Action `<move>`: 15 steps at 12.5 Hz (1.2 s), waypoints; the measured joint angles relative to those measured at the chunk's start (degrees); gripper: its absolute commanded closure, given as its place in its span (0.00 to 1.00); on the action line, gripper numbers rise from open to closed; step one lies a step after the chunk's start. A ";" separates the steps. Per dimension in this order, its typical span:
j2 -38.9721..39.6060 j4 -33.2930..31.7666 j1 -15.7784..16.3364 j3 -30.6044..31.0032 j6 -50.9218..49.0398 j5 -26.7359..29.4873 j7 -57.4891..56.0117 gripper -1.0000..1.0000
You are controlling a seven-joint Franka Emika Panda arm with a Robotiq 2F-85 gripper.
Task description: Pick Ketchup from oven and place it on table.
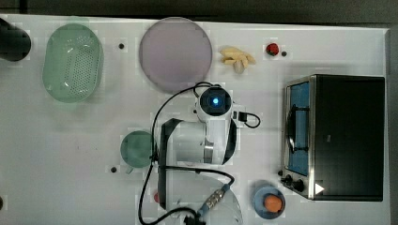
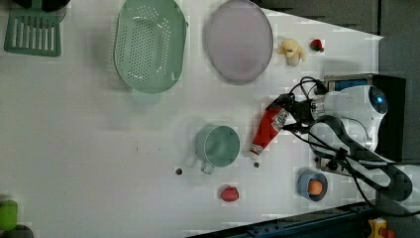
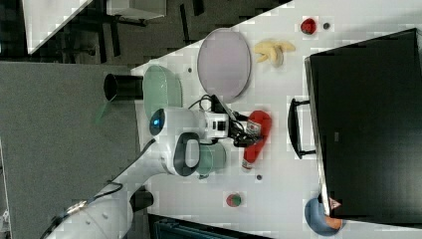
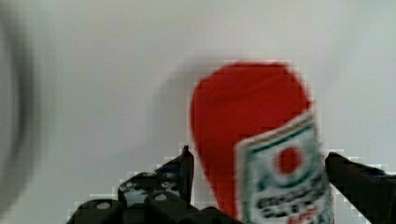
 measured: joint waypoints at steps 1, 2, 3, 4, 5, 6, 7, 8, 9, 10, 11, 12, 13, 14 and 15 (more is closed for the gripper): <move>-5.33 -0.56 0.41 0.00 0.00 0.17 0.24 0.00; -7.44 0.34 0.71 -0.14 0.00 1.49 0.24 0.00; -10.17 1.45 0.86 -0.23 -0.48 1.85 0.37 0.00; -13.13 2.91 1.13 -0.59 -1.93 2.14 0.58 0.00; -16.35 4.59 0.77 -0.27 -3.08 1.42 0.56 0.00; -19.88 7.16 0.99 -0.71 -7.44 1.49 0.53 0.00; -23.20 10.85 0.50 -0.27 -13.62 0.21 0.55 0.00; -24.98 14.66 0.71 -0.43 -18.63 1.09 0.58 0.00; -25.69 22.88 0.56 -0.41 -25.32 -0.43 0.57 0.00; -25.77 26.30 0.58 -0.43 -28.86 -1.12 0.57 0.00; -25.71 28.65 0.41 -0.39 -32.91 -1.25 0.57 0.00; -25.63 30.38 -0.11 0.15 -35.92 -2.45 0.72 0.00; -25.55 32.12 0.08 -0.17 -42.50 -3.00 1.98 0.00; -25.65 33.01 0.40 -0.58 -51.06 -5.36 4.24 0.00; -25.39 33.18 0.10 -0.34 -51.84 -5.24 4.95 0.00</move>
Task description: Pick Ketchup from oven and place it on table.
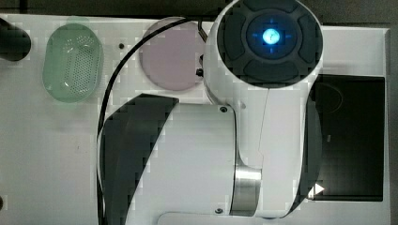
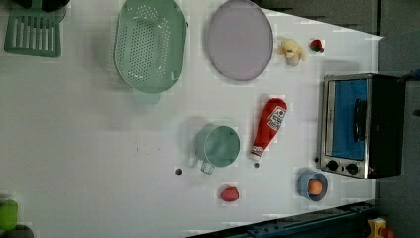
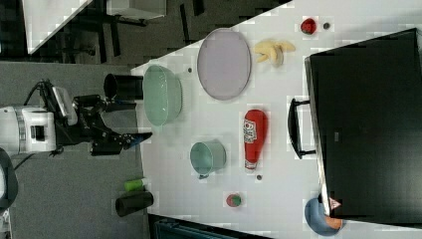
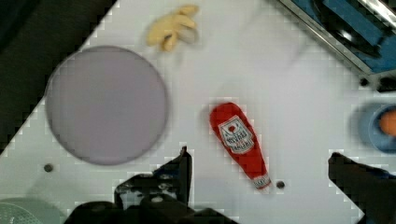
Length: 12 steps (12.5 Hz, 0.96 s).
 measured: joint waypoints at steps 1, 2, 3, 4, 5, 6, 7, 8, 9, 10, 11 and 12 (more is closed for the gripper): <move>0.47 0.45 -0.16 -0.09 -2.26 0.63 0.61 0.00; 0.53 0.56 -0.24 -0.34 -4.80 0.00 1.31 0.00; 0.59 0.50 -0.24 -0.78 -4.16 0.23 1.50 0.00; 0.71 0.39 0.23 -1.59 -2.70 0.65 1.52 0.00; 0.73 0.50 0.14 -1.64 -2.44 0.73 1.72 0.00; 1.54 1.40 0.32 -2.15 -2.40 2.31 1.72 0.00; 1.62 1.45 0.15 -1.86 -3.12 2.10 1.72 0.00; 1.19 1.40 0.38 -1.48 -2.67 0.04 1.73 0.00; 0.96 1.62 -0.04 -0.68 -2.92 1.25 1.75 0.00; 1.34 1.96 -0.34 0.34 -4.44 1.51 2.47 0.00; 0.95 0.39 0.30 -0.56 -1.75 2.23 2.46 0.00; 0.84 1.12 0.24 -0.75 -1.74 1.59 2.46 0.00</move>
